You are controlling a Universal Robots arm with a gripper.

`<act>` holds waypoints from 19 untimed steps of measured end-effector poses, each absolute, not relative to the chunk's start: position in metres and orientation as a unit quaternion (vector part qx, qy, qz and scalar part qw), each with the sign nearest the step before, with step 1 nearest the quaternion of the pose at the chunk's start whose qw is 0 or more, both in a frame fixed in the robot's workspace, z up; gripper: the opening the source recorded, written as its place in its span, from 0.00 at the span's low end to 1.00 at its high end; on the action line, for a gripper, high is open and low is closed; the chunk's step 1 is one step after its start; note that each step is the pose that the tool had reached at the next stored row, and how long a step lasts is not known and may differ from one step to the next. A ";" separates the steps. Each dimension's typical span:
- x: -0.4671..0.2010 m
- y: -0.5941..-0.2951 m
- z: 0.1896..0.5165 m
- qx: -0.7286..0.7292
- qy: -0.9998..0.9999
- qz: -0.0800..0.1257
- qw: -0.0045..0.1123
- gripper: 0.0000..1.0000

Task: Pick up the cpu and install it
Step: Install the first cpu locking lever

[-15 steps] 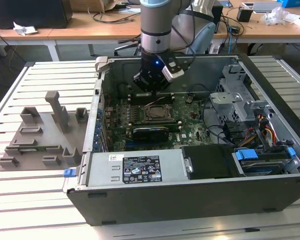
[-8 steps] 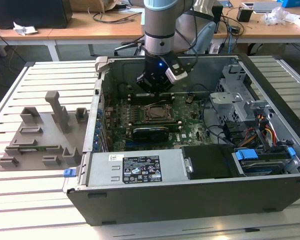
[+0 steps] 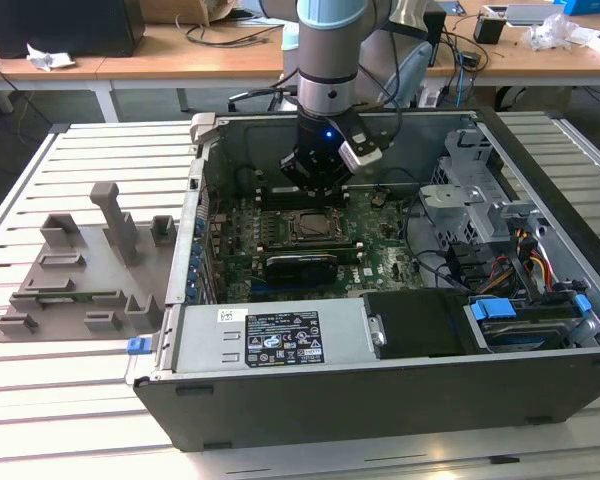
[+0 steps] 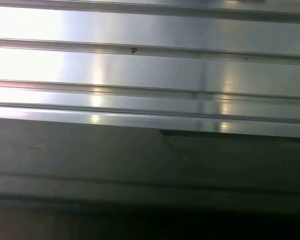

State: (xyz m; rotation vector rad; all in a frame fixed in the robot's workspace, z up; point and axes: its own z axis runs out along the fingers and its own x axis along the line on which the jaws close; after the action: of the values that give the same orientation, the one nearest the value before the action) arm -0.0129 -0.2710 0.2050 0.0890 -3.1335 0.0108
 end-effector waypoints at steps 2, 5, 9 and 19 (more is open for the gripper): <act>-0.012 -0.271 0.204 0.028 -1.000 0.004 0.004 0.11; -0.012 -0.273 0.203 0.028 -1.000 0.003 0.003 0.11; -0.012 -0.276 0.203 0.028 -1.000 0.004 0.003 0.11; -0.011 -0.276 0.207 0.028 -1.000 0.004 0.005 0.11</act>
State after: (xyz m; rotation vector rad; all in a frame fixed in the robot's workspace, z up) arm -0.0107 -0.2760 0.2066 0.0889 -3.1312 0.0122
